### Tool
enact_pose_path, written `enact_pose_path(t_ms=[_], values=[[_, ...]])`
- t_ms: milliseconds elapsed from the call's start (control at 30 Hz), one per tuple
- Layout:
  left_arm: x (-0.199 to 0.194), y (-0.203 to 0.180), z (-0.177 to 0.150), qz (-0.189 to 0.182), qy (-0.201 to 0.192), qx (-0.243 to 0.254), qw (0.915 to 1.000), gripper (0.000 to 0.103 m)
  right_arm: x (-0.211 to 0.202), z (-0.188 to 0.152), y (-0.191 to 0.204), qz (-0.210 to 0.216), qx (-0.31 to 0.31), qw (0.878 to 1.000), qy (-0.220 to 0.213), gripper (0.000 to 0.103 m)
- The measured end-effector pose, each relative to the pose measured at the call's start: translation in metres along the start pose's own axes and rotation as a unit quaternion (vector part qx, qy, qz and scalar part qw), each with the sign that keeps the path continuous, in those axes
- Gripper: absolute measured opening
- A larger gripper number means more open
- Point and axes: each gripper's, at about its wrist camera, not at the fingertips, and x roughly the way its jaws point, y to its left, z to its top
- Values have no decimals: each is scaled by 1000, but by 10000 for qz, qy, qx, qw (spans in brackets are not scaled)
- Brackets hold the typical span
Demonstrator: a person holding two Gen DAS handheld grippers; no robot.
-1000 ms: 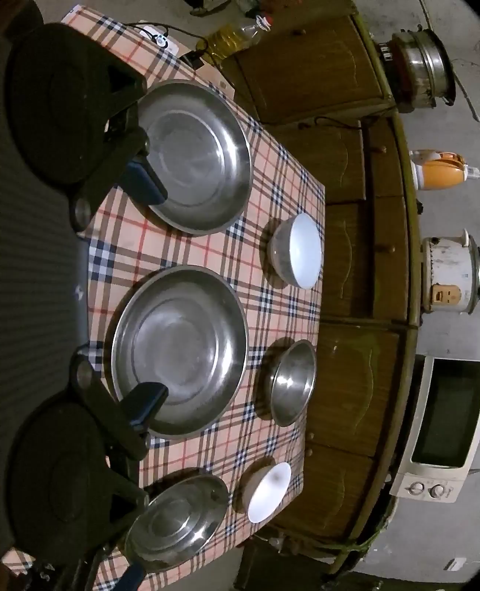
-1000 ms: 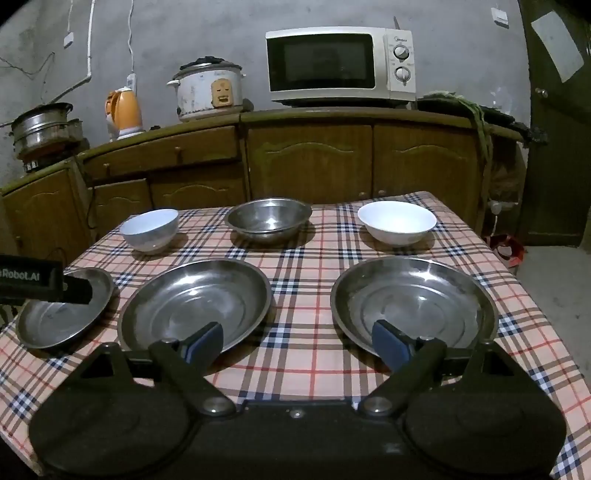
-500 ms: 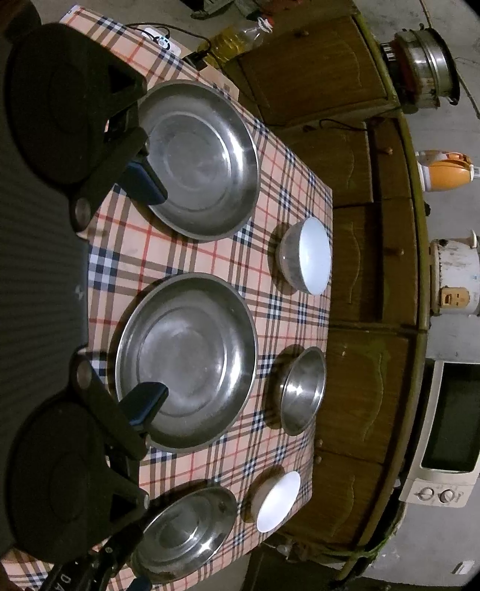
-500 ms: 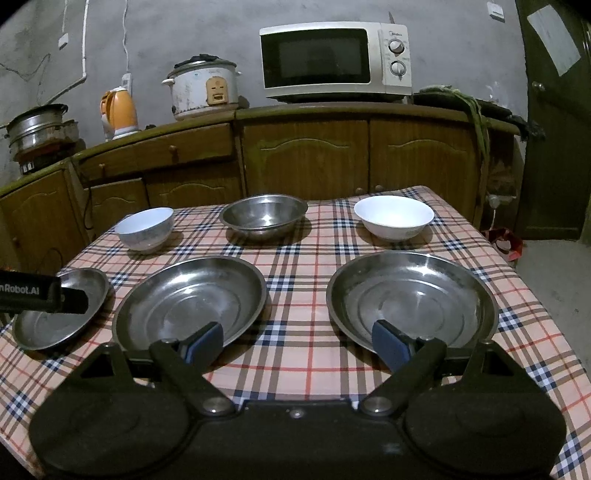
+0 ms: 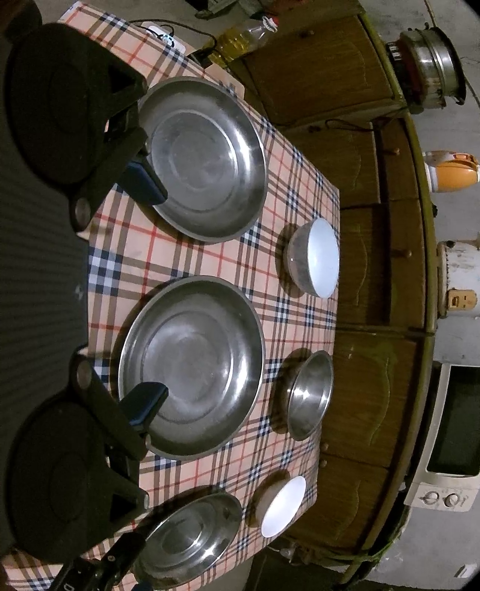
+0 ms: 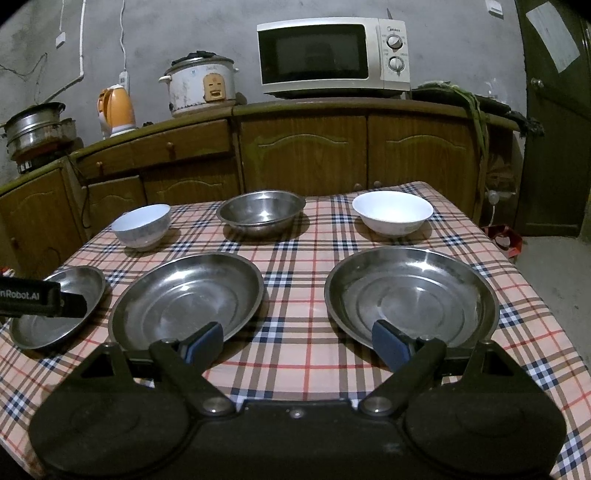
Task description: Organize plates and bowls
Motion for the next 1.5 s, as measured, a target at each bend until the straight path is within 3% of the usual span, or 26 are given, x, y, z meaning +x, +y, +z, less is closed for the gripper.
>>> enact_pose_path(t_ms=[600, 1033, 1500], values=[[31, 11, 6, 102, 165, -64, 9998, 103, 26, 10, 7, 134, -189, 9997, 111, 102], [56, 0, 7, -116, 276, 16, 9996, 103, 69, 19, 12, 95, -295, 9991, 278, 102], [96, -8, 10, -214, 531, -14, 9984, 88, 131, 22, 20, 244, -290, 9968, 707, 102]])
